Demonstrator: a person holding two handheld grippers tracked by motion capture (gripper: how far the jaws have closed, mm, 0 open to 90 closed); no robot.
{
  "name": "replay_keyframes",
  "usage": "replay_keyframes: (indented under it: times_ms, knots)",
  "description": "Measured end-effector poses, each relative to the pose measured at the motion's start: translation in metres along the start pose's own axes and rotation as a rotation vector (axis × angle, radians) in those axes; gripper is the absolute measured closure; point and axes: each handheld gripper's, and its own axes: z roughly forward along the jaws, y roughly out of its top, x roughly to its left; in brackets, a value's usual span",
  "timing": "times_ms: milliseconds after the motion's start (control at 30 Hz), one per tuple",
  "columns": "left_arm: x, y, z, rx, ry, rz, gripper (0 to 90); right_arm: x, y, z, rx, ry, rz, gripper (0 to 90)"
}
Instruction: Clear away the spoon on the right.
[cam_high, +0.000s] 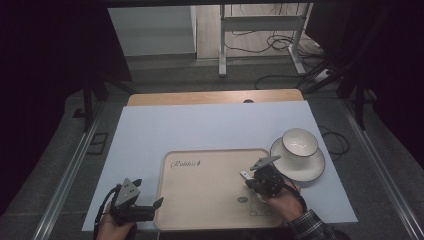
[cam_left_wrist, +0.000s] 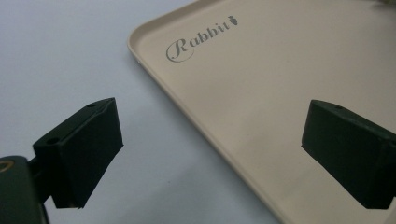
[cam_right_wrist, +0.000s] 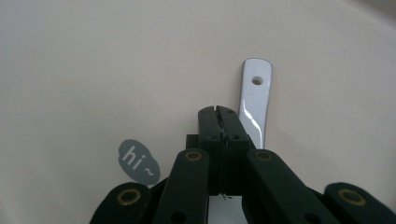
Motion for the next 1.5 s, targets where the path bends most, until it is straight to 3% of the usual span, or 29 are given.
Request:
replay_keyframes:
  times_ms: [100,700,967,1500]
  knots:
    - [0.0,0.0,0.0,0.0,0.0,0.001,4.9,-0.002,0.0,-0.002,-0.005,-0.024,0.002,90.0]
    - [-0.001,0.0,0.0,0.002,0.0,0.006,4.9,-0.027,-0.012,-0.006,-0.019,-0.058,0.078,89.9]
    - [0.0,0.0,0.0,0.002,-0.001,0.005,4.9,-0.028,-0.013,-0.007,-0.021,-0.065,0.082,89.6]
    - [0.002,0.0,-0.001,-0.003,-0.003,-0.017,4.8,-0.025,-0.011,-0.017,-0.09,-0.074,0.072,76.2]
